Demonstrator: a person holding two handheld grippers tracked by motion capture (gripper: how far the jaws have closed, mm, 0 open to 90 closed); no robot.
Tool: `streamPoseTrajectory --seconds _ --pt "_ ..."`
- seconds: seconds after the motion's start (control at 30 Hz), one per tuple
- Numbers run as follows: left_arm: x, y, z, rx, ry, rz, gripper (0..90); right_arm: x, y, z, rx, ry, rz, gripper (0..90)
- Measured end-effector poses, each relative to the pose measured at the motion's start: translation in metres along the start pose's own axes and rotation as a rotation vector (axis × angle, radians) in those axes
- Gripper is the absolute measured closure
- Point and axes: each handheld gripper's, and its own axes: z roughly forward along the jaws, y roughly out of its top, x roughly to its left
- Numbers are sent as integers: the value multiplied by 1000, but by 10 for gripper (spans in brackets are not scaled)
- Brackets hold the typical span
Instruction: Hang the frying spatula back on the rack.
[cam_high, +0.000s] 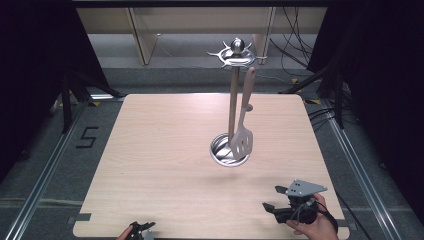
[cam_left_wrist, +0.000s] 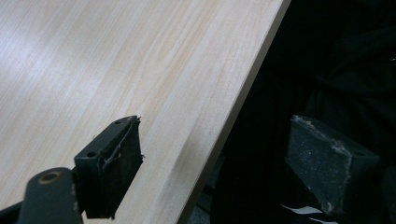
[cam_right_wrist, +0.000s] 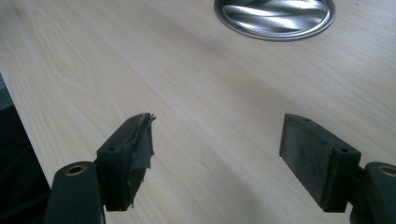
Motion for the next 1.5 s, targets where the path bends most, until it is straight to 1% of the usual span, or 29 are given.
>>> streamPoseTrajectory --seconds 0.03,0.07,0.23,0.27,0.3,0.33,0.37,0.4,0.47,0.53,0.57,0.63,0.7,0.73,0.87,0.9,0.97,1.0,1.03,1.13,1.17,1.2,1.27,1.37,1.4,1.5 --pt "0 0 0 0 0 0 174 0 0 0 0 0 0 266" --pt "0 0 0 0 11 -1 174 0 -1 1 4 0 -9 255" --pt "0 0 -1 1 13 -2 174 1 -4 0 7 -11 -1 234" --pt "0 0 0 2 13 -3 174 1 -6 0 15 -6 -16 219" --pt "0 0 0 2 13 -3 174 1 -6 0 15 -6 -16 219" --pt "0 0 0 3 13 -3 174 5 -8 0 24 -6 11 203" --pt "0 0 0 3 14 -2 174 5 -8 0 24 -6 11 203" --pt "0 0 0 2 13 -2 174 4 -9 0 18 -17 -17 190" --pt "0 0 0 3 13 -2 174 4 -10 -1 26 -8 -19 187" --pt "0 0 0 4 12 -2 174 4 -11 -1 24 -14 -12 186" --pt "0 0 0 4 13 -2 174 4 -12 -1 20 -22 -19 186" --pt "0 0 0 5 13 -1 174 5 -13 -2 20 -19 -10 185" --pt "0 0 0 5 13 -1 174 5 -15 -2 23 -23 -12 187" --pt "0 0 -1 5 13 0 174 5 -16 -2 28 -28 -26 188" --pt "0 0 -1 4 13 -1 174 6 -19 -1 38 -30 -25 189" --pt "0 0 -1 3 13 -1 174 7 -20 -2 53 -25 -16 189" --pt "0 0 0 4 14 -1 174 7 -20 -2 51 -27 -22 190" --pt "0 0 0 2 14 -1 174 8 -21 -2 53 -28 -7 190" --pt "0 0 0 5 13 0 174 6 -21 -1 47 -28 -34 190" --pt "0 0 0 5 14 0 174 6 -21 -1 51 -25 -33 190" --pt "-1 0 0 3 23 0 174 6 -21 -1 52 -21 -34 190" --pt "-1 0 0 3 23 0 174 6 -22 -1 54 -28 -23 191" --pt "-1 0 0 2 23 0 174 6 -22 -1 54 -24 -15 191" --pt "-1 0 0 2 23 0 174 5 -22 -1 53 -31 -27 191" --pt "-1 0 0 3 23 0 174 6 -23 -1 59 -30 -9 191" --pt "0 0 0 2 23 1 174 4 -23 0 53 -24 -24 192"
